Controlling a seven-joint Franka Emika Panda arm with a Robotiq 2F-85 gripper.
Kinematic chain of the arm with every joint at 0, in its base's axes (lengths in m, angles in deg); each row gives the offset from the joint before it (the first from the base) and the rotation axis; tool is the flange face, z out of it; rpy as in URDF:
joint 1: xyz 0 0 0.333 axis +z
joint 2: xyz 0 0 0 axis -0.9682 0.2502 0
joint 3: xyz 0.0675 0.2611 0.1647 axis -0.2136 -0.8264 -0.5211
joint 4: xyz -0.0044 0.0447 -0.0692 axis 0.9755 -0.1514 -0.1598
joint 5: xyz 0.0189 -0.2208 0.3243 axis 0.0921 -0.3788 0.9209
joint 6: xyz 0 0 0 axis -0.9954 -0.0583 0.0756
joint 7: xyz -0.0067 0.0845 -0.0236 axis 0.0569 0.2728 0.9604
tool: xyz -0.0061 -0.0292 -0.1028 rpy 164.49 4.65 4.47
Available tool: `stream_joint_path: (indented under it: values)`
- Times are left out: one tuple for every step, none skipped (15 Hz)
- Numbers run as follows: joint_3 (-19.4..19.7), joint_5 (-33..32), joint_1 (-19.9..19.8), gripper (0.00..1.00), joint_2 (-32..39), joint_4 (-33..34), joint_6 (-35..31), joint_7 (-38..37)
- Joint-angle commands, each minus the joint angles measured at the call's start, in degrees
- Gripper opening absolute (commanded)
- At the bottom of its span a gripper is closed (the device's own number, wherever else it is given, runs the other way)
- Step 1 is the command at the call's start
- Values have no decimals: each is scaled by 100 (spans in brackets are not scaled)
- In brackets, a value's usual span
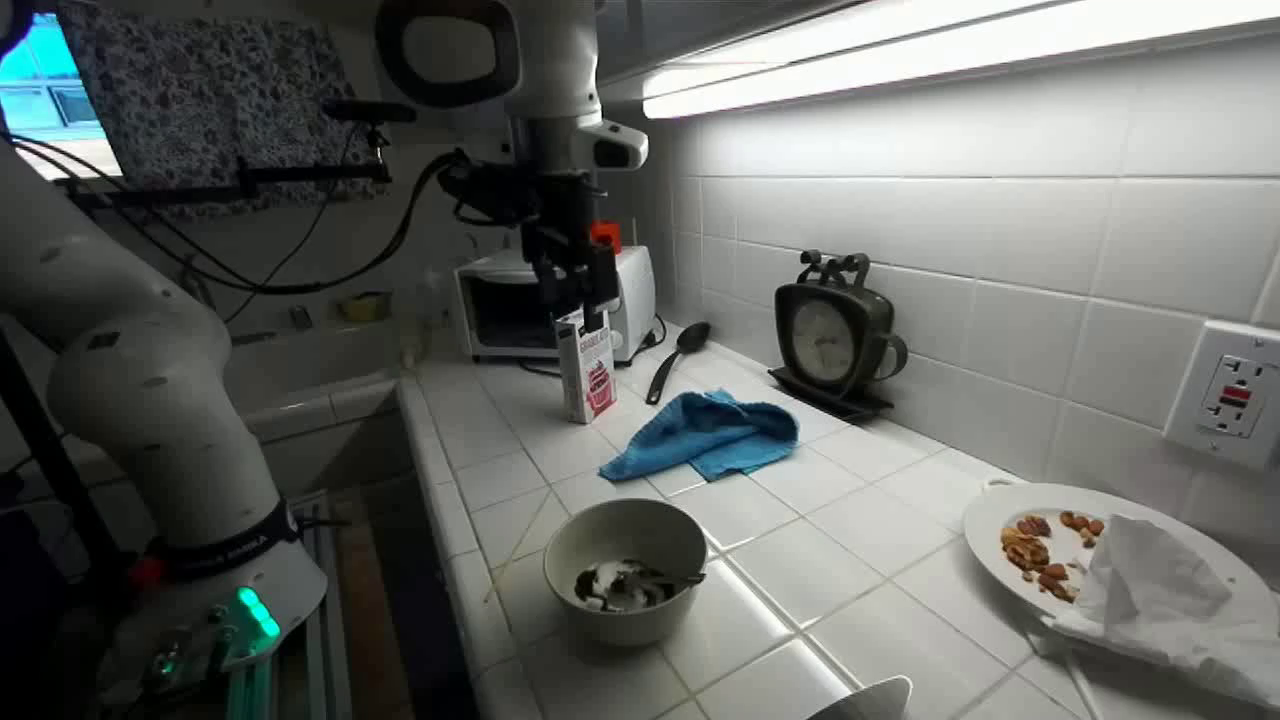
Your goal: Unfold the cloth
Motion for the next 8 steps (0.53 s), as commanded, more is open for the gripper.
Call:
stream_joint_path:
  values:
    - [-154,75,-177,100,32,12,17,63]
    - [-154,75,-177,100,33,12,17,63]
    - [-154,75,-177,100,32,12,17,63]
    - [-154,75,-177,100,33,12,17,63]
    - [-154,75,-177,100,33,12,17,63]
    - [-154,75,-177,100,33,12,17,63]
    - [-202,-16,-219,100,59,-79,-381,7]
    - [-217,-15,-234,100,81,-145,-690,52]
